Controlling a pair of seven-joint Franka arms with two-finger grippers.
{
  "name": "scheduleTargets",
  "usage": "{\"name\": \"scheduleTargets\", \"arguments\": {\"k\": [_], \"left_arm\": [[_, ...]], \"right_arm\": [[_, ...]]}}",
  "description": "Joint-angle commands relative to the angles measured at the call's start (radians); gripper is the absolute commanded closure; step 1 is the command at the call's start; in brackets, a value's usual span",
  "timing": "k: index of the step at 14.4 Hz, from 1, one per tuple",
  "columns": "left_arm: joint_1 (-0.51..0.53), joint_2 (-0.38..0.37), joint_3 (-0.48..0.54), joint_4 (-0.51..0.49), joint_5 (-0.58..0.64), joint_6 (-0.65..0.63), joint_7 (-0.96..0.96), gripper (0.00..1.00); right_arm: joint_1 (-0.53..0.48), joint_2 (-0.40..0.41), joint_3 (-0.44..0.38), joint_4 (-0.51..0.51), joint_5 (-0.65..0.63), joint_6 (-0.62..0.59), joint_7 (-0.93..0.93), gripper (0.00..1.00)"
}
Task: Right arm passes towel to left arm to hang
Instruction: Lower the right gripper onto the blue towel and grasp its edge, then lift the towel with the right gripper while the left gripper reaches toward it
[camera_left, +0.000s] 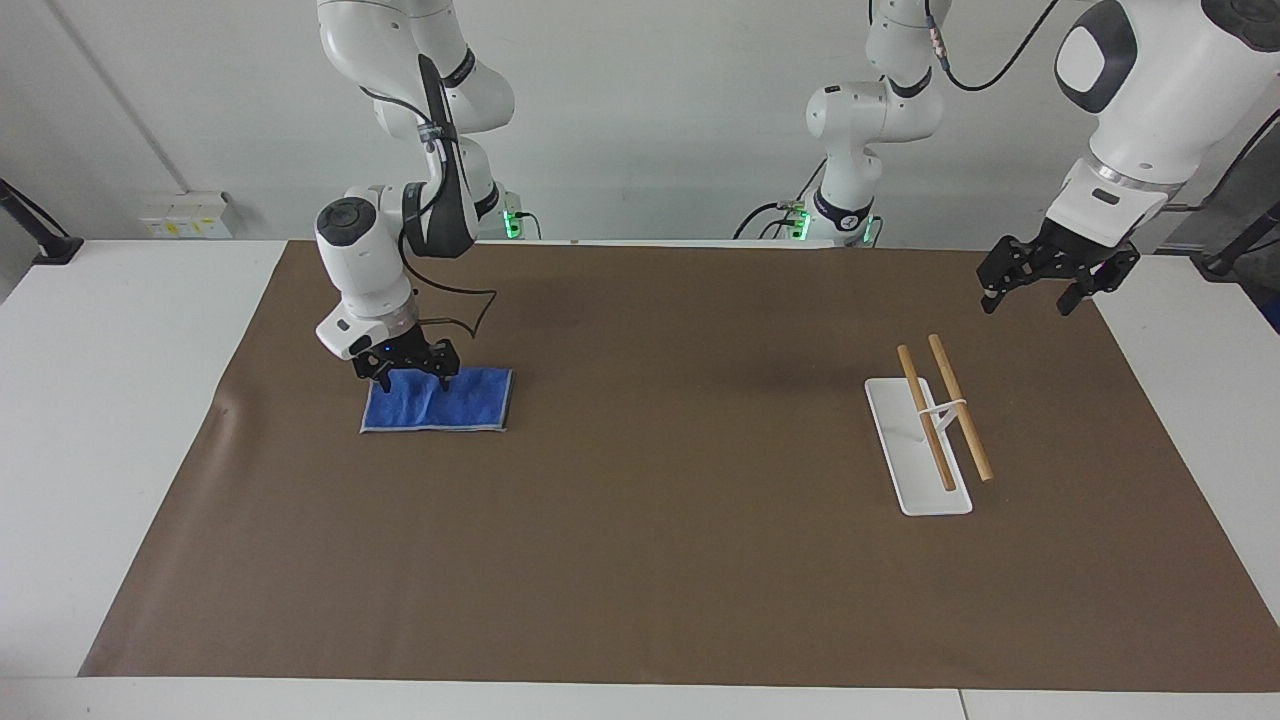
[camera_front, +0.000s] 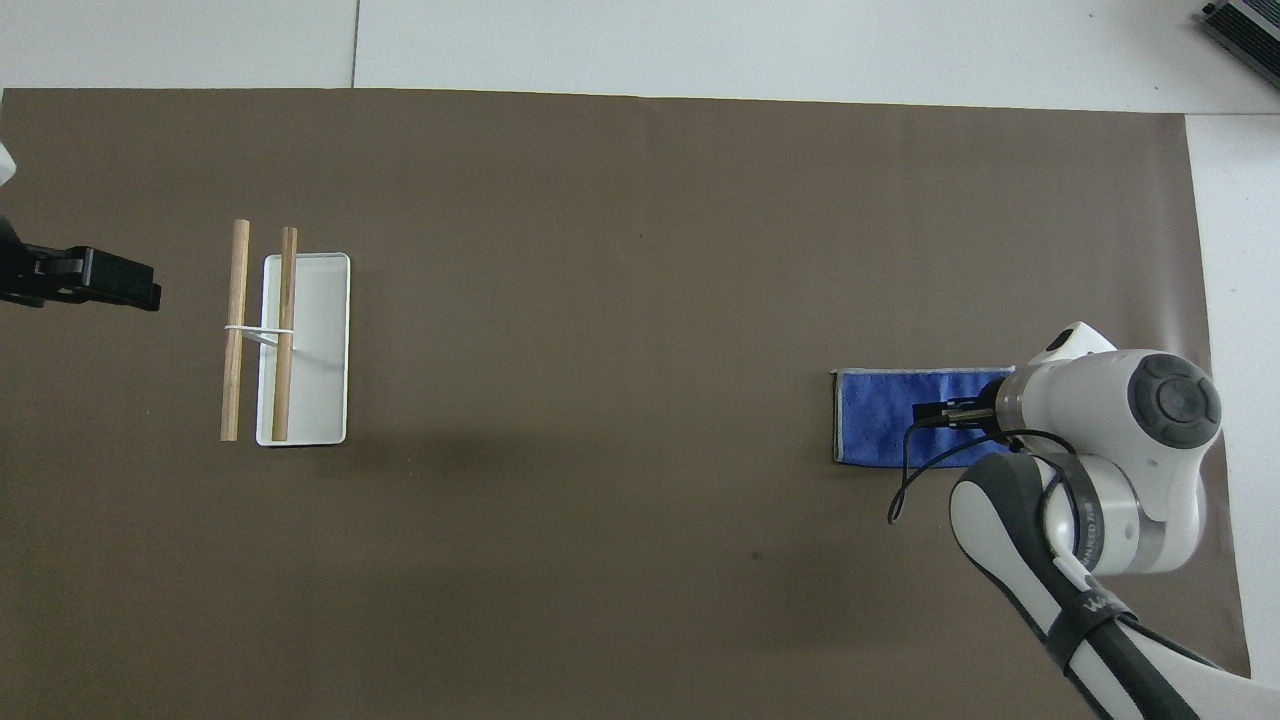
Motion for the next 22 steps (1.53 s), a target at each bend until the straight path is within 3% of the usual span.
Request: {"name": "scheduleTargets", "arguments": {"k": [1,12,13,16,17,22], "left_arm": [[-0.001,-0.009,0.006,0.005,-0.011,-0.021,0.005,0.00],[-0.001,-0.009,0.006,0.005,-0.011,-0.021,0.005,0.00],[-0.001,-0.009,0.006,0.005,-0.011,-0.021,0.005,0.00],[-0.001,-0.009,0.006,0.005,-0.011,-0.021,0.005,0.00],[-0.003,-0.009,0.007,0.005,-0.011,-0.021,0.005,0.00],[-0.003,-0.009,0.007,0.004,-0.011,-0.021,0.005,0.00]], "right_arm": [[-0.018,0.002,0.004,-0.021,0.071,0.025,-0.090,0.00],[-0.031,0.022,0.004,-0.081,0.075,0.089,-0.103,0.00],[-0.031,0.022,0.004,-0.084,0.075,0.089,-0.104,0.06],[-0.028,0.022,0.004,-0.086,0.075,0.088,-0.094,0.81],[-0.028,0.022,0.006,-0.084,0.075,0.083,-0.080,1.00],[0.007,0.005,0.007,-0.031,0.075,0.030,0.029,1.00]]}}
